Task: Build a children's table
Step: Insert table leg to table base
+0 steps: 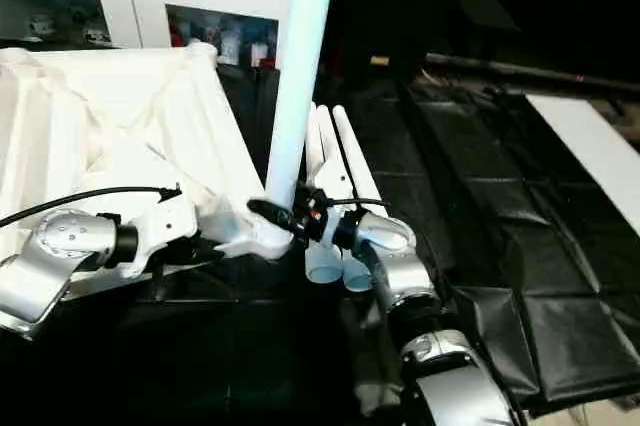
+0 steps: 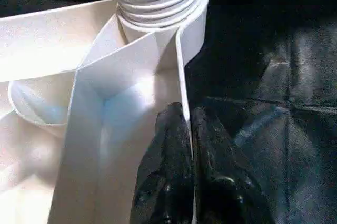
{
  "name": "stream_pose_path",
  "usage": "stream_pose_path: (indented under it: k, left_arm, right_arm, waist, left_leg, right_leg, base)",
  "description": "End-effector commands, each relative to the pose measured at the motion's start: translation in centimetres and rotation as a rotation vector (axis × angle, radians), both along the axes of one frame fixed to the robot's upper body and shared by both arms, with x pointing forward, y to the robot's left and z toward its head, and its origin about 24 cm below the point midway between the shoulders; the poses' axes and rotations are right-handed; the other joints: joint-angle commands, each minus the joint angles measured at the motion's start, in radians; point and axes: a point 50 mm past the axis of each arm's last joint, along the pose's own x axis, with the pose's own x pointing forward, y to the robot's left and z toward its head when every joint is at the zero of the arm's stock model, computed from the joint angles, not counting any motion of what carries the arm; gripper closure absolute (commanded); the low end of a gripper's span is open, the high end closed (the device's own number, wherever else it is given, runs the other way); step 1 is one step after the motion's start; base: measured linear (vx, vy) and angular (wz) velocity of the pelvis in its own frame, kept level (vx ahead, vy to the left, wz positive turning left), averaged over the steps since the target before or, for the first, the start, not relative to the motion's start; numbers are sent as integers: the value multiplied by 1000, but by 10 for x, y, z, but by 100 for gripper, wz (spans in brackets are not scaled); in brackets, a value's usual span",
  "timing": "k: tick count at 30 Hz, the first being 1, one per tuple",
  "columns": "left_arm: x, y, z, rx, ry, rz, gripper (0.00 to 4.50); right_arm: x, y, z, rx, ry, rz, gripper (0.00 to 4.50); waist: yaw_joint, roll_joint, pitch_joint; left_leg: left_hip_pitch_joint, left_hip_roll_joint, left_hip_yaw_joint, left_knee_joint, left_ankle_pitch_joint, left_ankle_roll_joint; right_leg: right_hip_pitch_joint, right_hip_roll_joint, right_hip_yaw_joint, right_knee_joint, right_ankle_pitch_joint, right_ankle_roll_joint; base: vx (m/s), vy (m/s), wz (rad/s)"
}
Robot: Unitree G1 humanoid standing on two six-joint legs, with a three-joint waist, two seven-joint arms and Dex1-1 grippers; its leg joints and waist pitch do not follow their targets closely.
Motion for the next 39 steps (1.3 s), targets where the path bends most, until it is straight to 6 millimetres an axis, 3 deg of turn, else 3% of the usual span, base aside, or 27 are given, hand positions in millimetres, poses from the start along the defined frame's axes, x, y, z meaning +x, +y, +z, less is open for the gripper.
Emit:
stream_pose_path:
  k: [1,6,13,21,23,25,26,27,28,30,31,33,34,35,37,38,39]
  left_arm:
    - [-6,-3,-10,37,53,-63,450]
    - [-7,-5,-9,19,62,-106,450]
    - [-11,-4,-8,9,102,-193,450]
    - [-7,0,-7,25,104,-198,450]
    - [-4,0,-8,29,91,-172,450]
    - [-2,1,-8,31,86,-159,450]
    - [3,1,-11,44,71,-83,450]
    - [3,1,-12,43,72,-70,450]
    - [6,0,-15,45,80,2,450]
    - [7,-3,-17,42,86,43,450]
    - [8,-5,-18,48,93,86,450]
    - [10,-11,-21,36,116,200,450]
    - [11,-14,-22,31,129,252,450]
    - [11,-17,-23,26,135,277,450]
    - [11,-25,-25,16,148,319,450]
    - [10,-38,-29,13,157,369,450]
    - [10,-39,-30,14,156,371,450]
  right_arm:
    - [-32,-14,-62,-165,304,64,266]
    - [-35,-15,-64,-139,329,85,266]
    - [-44,-18,-69,-151,358,151,266]
    - [-47,-18,-74,-158,378,135,266]
    - [-44,-19,-77,-178,375,56,266]
    - [-41,-20,-78,-189,372,14,266]
    - [-30,-24,-81,-204,381,-192,266]
    - [-28,-24,-81,-205,383,-226,266]
    - [-20,-28,-82,-207,401,-405,266]
    - [-14,-31,-83,-211,420,-549,266]
    - [-11,-32,-83,-202,443,-627,266]
    - [-5,-29,-82,-187,479,-753,266]
    - [-4,-26,-81,-180,492,-780,266]
    - [-3,-22,-81,-171,502,-789,266]
    - [-1,-14,-79,-162,514,-802,266]
    - [2,-3,-74,-182,488,-841,266]
    - [2,-3,-74,-183,485,-844,266]
  waist:
    - [1,29,-17]
    - [5,28,-19]
    - [10,33,-21]
    - [16,36,-20]
    - [16,36,-17]
    - [16,37,-13]
    - [17,36,-11]
    - [13,37,-6]
    - [3,37,4]
    - [-6,41,8]
    - [-10,45,5]
    - [-17,59,2]
    - [-18,59,7]
    - [-20,59,8]
    - [-20,58,14]
    - [-20,50,17]
    - [-25,49,18]
  left_leg:
    - [-11,31,-5,-70,-239,44]
    - [-12,32,-7,-72,-251,38]
    - [-11,32,-6,-72,-228,36]
    - [-7,33,-7,-75,-261,19]
    - [-8,33,-7,-77,-272,15]
    - [-6,33,-10,-79,-320,9]
    - [-3,34,-13,-80,-349,4]
    - [-2,34,-13,-83,-372,-4]
    - [5,30,-26,-86,-461,-25]
    - [22,23,-41,-80,-548,-28]
    - [25,24,-45,-81,-568,-26]
    - [25,32,-55,-92,-608,-29]
    - [26,34,-58,-101,-649,-28]
    - [32,34,-55,-98,-662,-29]
    - [35,30,-54,-97,-671,-24]
    - [35,26,-56,-97,-678,-16]
    - [30,28,-59,-100,-676,-21]
  right_leg:
    - [30,-63,56,-77,-265,-179]
    - [30,-65,57,-79,-290,-169]
    - [33,-62,56,-71,-211,-188]
    - [31,-64,56,-76,-251,-181]
    - [28,-64,57,-78,-273,-175]
    - [25,-67,58,-87,-355,-156]
    - [21,-70,59,-93,-415,-141]
    - [14,-69,59,-95,-456,-134]
    - [6,-75,52,-114,-659,-76]
    - [0,-82,29,-149,-837,-6]
    - [3,-84,24,-153,-835,-3]
    - [15,-79,14,-145,-702,-41]
    - [18,-72,2,-148,-630,-53]
    - [12,-72,2,-148,-625,-55]
    - [9,-74,-1,-155,-643,-49]
    - [9,-76,-6,-165,-680,-32]
    - [13,-79,-6,-160,-680,-32]
  base:
    - [0,0,0]
    - [0,0,0]
    - [0,0,0]
    - [0,0,0]
    - [0,0,0]
    - [0,0,0]
    - [-52,-13,2]
    - [0,0,0]
    - [-71,-8,-4]
    - [-98,1,-10]
    - [-75,21,-7]
    - [-50,39,-3]
    - [-52,40,-1]
    - [0,0,0]
    - [0,0,0]
    - [0,0,0]
    - [0,0,0]
